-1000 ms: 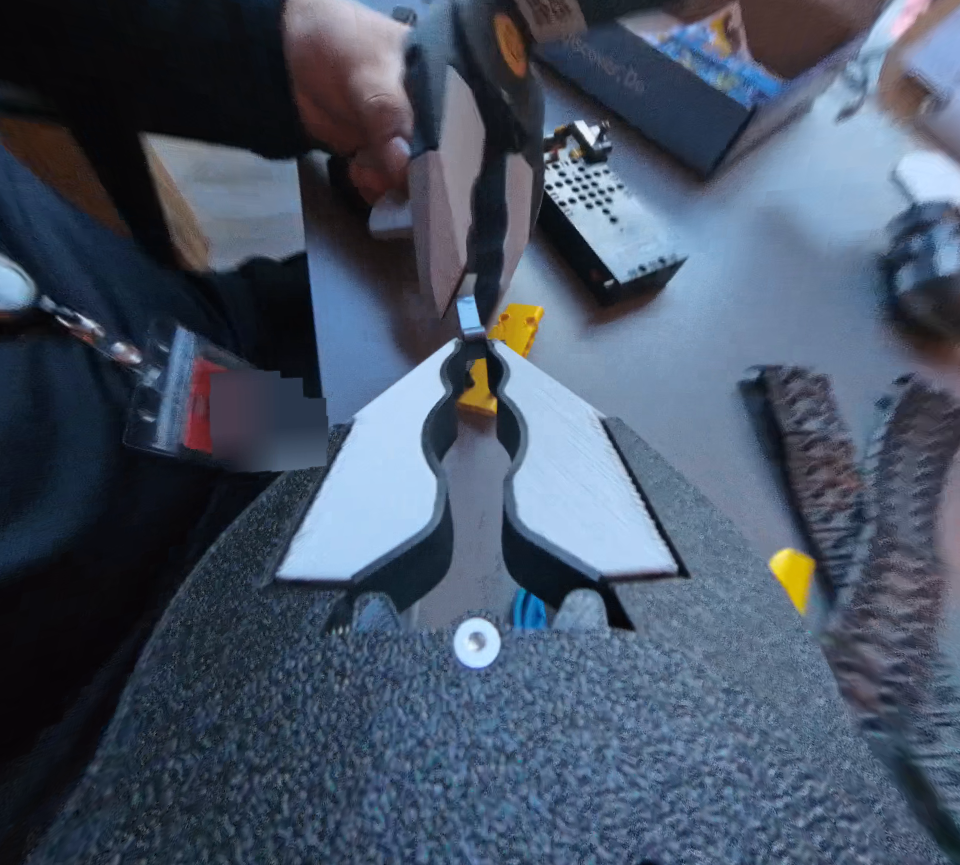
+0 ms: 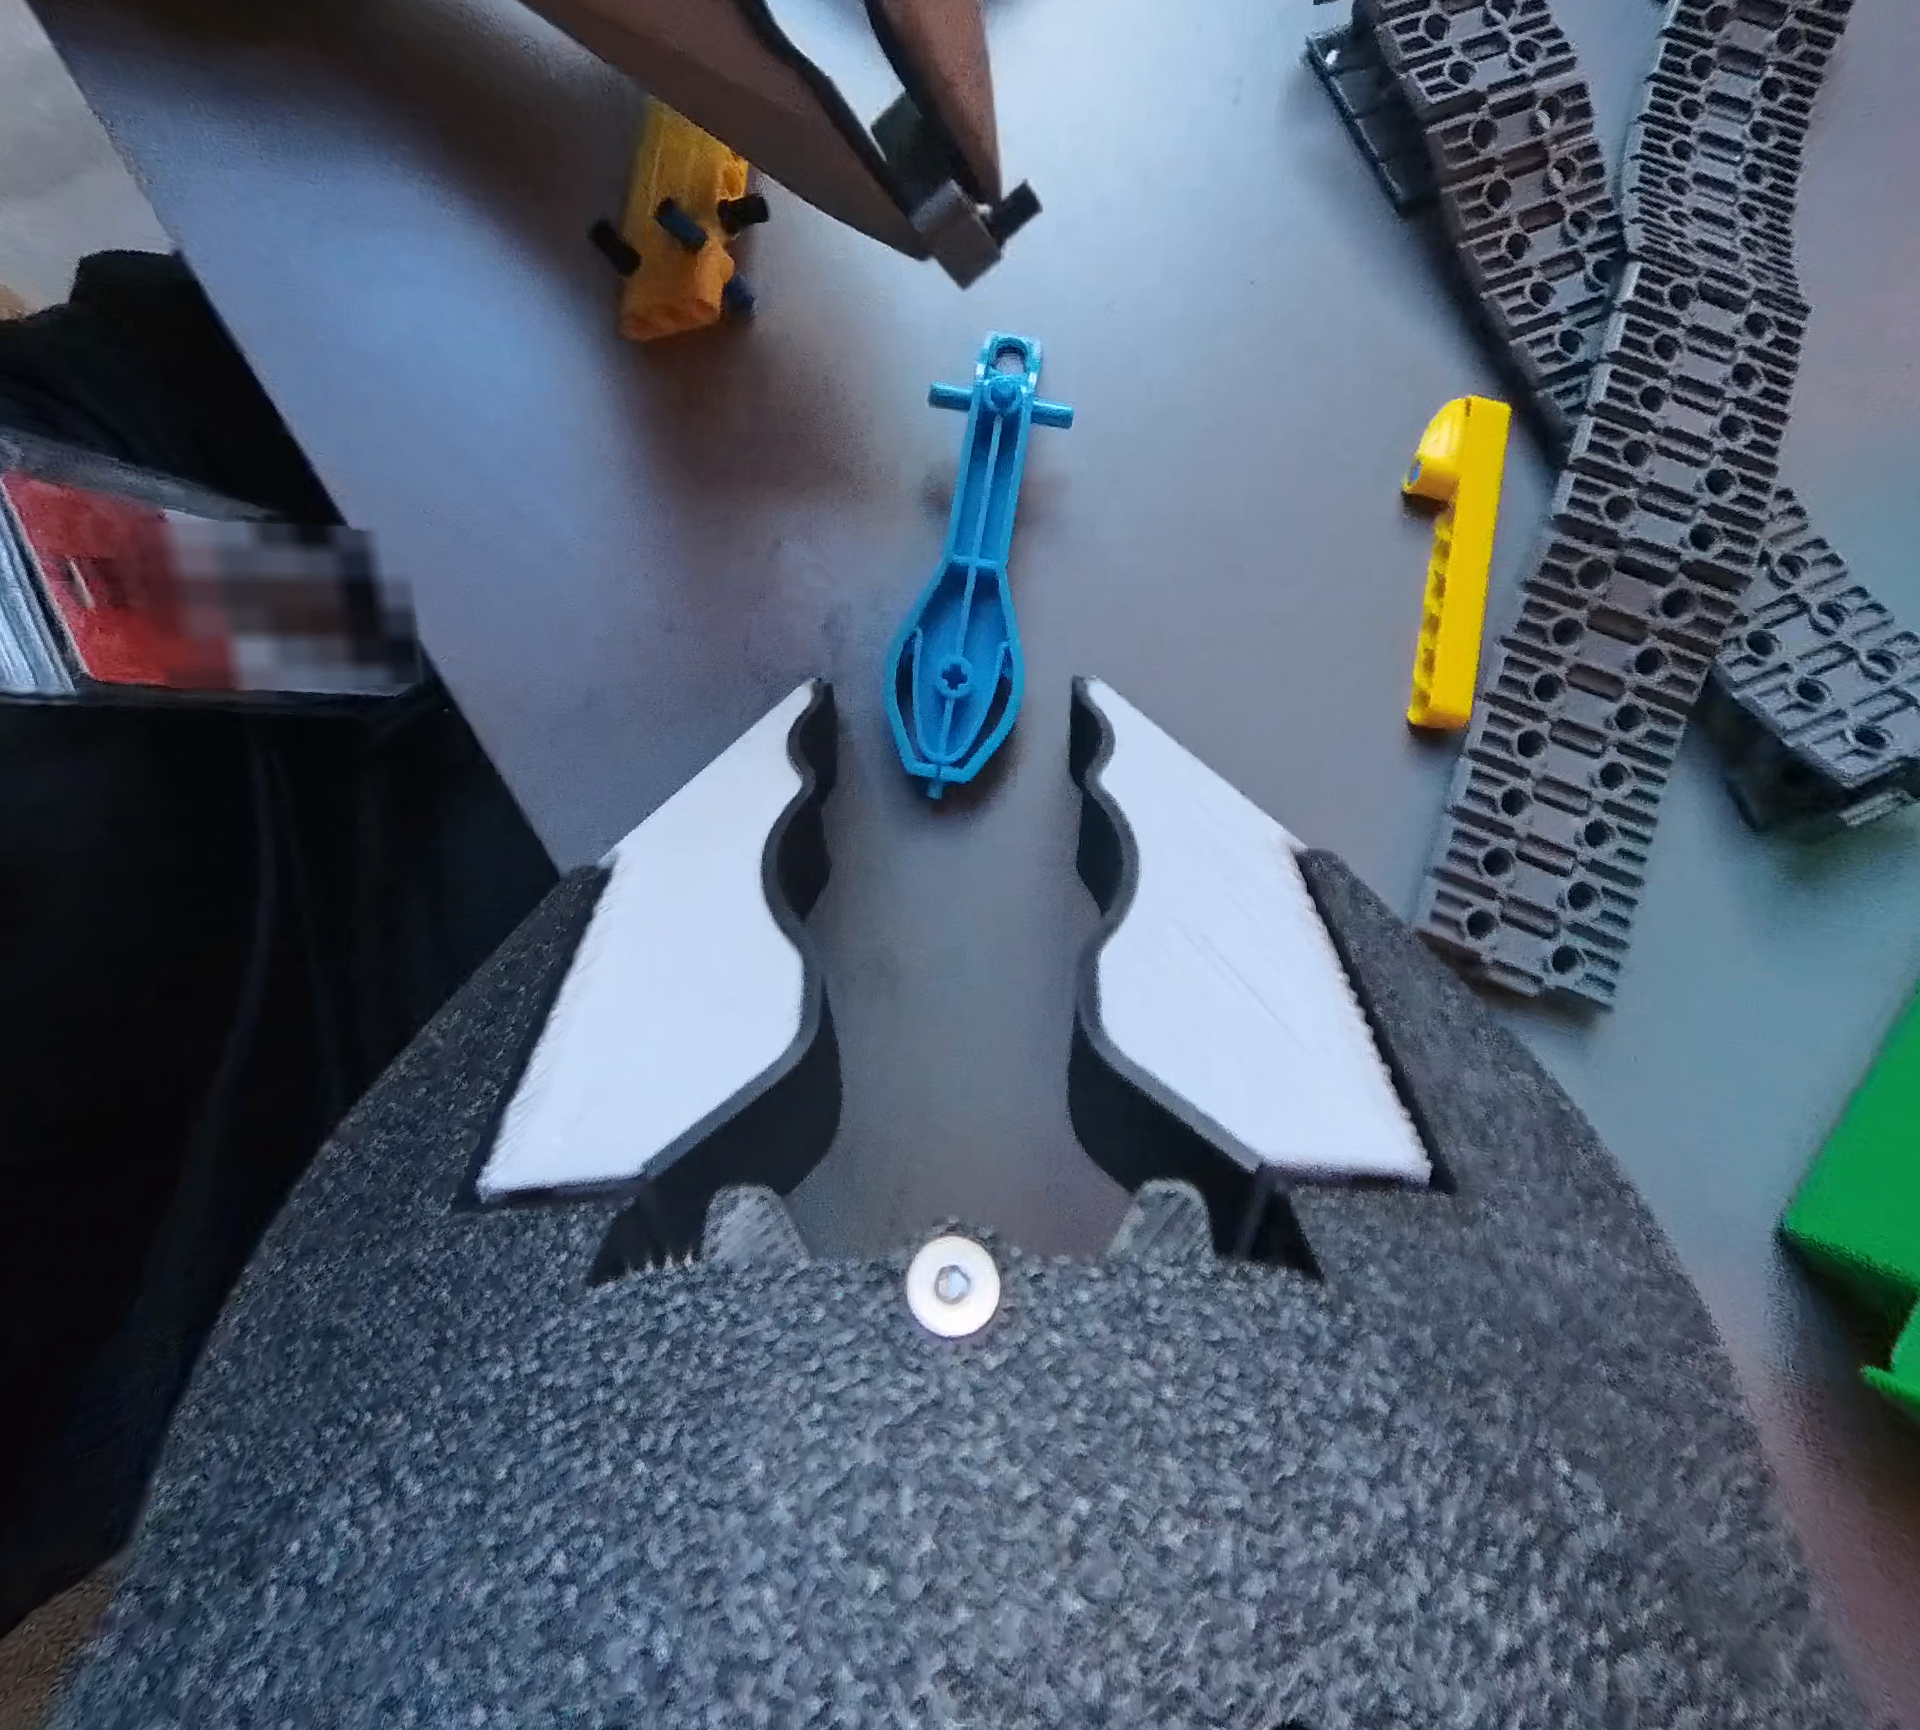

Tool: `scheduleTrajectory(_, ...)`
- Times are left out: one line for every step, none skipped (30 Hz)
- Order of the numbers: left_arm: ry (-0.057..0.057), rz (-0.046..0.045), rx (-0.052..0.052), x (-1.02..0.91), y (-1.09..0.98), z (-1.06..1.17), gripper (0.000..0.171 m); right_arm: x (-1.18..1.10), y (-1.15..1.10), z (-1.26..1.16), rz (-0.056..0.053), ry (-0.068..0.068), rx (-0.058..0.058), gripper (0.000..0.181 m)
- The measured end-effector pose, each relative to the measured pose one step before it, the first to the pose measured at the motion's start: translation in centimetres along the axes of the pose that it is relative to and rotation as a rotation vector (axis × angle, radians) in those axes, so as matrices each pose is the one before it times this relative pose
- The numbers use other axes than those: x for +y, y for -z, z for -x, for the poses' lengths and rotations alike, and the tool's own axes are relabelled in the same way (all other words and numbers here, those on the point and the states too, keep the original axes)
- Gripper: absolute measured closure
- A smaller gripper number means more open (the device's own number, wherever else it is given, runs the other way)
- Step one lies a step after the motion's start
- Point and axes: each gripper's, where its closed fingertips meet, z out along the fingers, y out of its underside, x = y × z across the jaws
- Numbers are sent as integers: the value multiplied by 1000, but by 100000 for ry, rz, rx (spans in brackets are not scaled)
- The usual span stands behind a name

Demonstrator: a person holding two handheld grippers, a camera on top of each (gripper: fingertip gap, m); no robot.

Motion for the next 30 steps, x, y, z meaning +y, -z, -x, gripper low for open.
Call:
scheduleTrajectory(-578,1321,-1754,364,-27,357,165,-180,-186,-186,-95,295,164,137)
scheduleTrajectory(-329,815,-1259,336,46,295,165,-150,-114,-159,-129,604,-11,137)
scheduleTrajectory(404,407,-262,266,50,166,165,-113,-86,-120,-181,972,-49,138)
scheduleTrajectory(826,242,-326,222,42,153,165,-133,-78,-42,-570,1090,-372,138)
scheduleTrajectory(330,-150,-388,126,3,113,165,-59,-110,95,-295,990,-1344,140)
scheduleTrajectory(-83,-432,180,52,-44,-34,165,-6,-82,305,-109,734,-2907,143)
scheduleTrajectory(-305,-456,451,-16,-85,-120,165,4,-45,339,-274,332,-3237,153)
scheduleTrajectory(-653,-207,352,-51,-137,-139,165,44,4,72,-38,-407,-1639,157)
scheduleTrajectory(-1224,160,337,-45,-157,-166,165,72,57,-68,262,-842,-930,157)
scheduleTrajectory(-1577,443,299,-46,-193,-162,165,120,100,-19,372,-305,-1084,157)
scheduleTrajectory(-1215,887,547,-22,-206,-170,165,129,116,-64,244,375,-693,157)
scheduleTrajectory(-1176,700,546,-56,-190,-150,165,93,123,-168,238,115,136,157)
scheduleTrajectory(-1497,-205,399,-188,-120,-104,165,-94,185,-262,-451,-1122,802,154)
scheduleTrajectory(-1195,-611,-602,-210,-61,99,165,-477,267,-141,-2451,-2718,-182,148)
scheduleTrajectory(-1194,-960,-1301,-258,-7,247,165,-813,325,172,-4486,-3970,-2283,147)
scheduleTrajectory(-2212,-1811,-2594,-378,114,394,165,-956,301,377,-5097,-4070,-3533,147)
scheduleTrajectory(-3657,-3127,-2117,-557,210,240,165,-866,181,403,-4608,-3002,-3493,147)
scheduleTrajectory(-4435,-4339,-1369,-745,313,67,165,-738,58,345,-4048,-1916,-3124,147)
scheduleTrajectory(-4673,-4614,-1373,-786,349,51,166,-661,-60,294,-3668,-1791,-3352,146)
scheduleTrajectory(-4160,-3543,-1148,-669,293,68,165,-677,-110,263,-3568,-2451,-3854,142)
scheduleTrajectory(-3669,-1640,34,-377,159,-18,165,-748,-90,242,-3748,-2684,-4279,138)
scheduleTrajectory(-3607,-191,117,-114,49,24,165,-755,-29,200,-3765,-2201,-4114,137)
scheduleTrajectory(-3868,-872,-668,-118,32,158,165,-628,24,27,-3078,-2089,-3038,139)
scheduleTrajectory(-3951,-1711,-1029,-164,39,209,165,-479,33,-27,-2011,-2268,-2541,144)
scheduleTrajectory(-3239,-1868,-488,-170,47,140,165,-320,6,97,-1152,-2026,-2900,148)
scheduleTrajectory(-2004,-1998,485,-208,37,-4,165,-204,-23,85,-600,-1513,-2251,153)
scheduleTrajectory(-1337,-1740,541,-183,36,-18,165,-104,-55,4,-149,-646,-876,156)
scheduleTrajectory(-1276,-1526,-103,-161,17,42,165,21,-77,1,521,570,103,156)
scheduleTrajectory(-1540,-560,-686,6,-4,115,165,170,-55,-41,1228,1644,1082,161)
scheduleTrajectory(-1389,508,-224,187,-40,30,165,196,-53,-89,1276,2095,2075,169)
